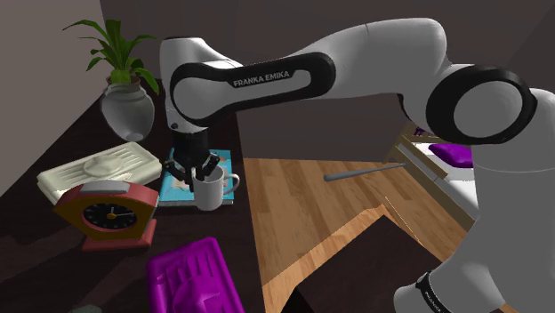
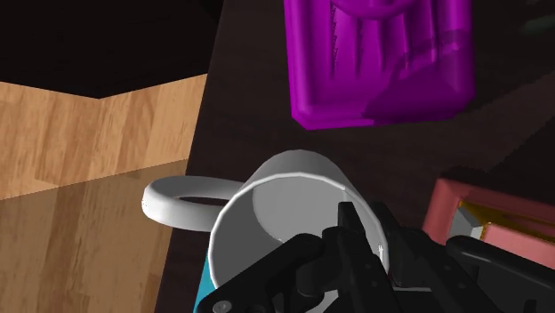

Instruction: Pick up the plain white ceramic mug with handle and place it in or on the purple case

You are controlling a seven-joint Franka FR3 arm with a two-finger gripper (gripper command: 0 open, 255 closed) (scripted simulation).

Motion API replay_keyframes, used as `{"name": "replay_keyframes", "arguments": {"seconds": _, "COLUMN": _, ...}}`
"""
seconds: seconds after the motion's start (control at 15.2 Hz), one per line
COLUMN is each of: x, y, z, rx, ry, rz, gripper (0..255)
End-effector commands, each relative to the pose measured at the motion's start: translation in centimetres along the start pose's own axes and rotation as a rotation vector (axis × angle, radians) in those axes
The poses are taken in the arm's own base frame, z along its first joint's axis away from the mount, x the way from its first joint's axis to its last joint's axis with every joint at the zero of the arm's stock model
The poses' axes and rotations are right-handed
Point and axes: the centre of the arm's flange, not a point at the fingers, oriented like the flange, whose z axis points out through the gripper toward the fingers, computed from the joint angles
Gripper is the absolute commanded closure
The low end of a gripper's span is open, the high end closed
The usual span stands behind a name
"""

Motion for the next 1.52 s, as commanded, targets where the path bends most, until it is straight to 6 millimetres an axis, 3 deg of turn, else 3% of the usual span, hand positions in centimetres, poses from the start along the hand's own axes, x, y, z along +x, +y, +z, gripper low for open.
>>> {"name": "replay_keyframes", "arguments": {"seconds": 0.0, "x": -0.1, "y": 0.0, "z": -1.0, "rx": 0.0, "ry": 0.0, "rz": 0.0, "gripper": 255}}
{"name": "replay_keyframes", "arguments": {"seconds": 0.13, "x": -0.3, "y": 0.1, "z": -1.8, "rx": 0.0, "ry": 0.0, "rz": 0.0, "gripper": 255}}
{"name": "replay_keyframes", "arguments": {"seconds": 1.32, "x": -23.5, "y": -5.2, "z": -0.4, "rx": 0.0, "ry": 0.0, "rz": 0.0, "gripper": 255}}
{"name": "replay_keyframes", "arguments": {"seconds": 1.45, "x": -23.3, "y": -5.2, "z": 0.6, "rx": 0.0, "ry": 0.0, "rz": 0.0, "gripper": 255}}
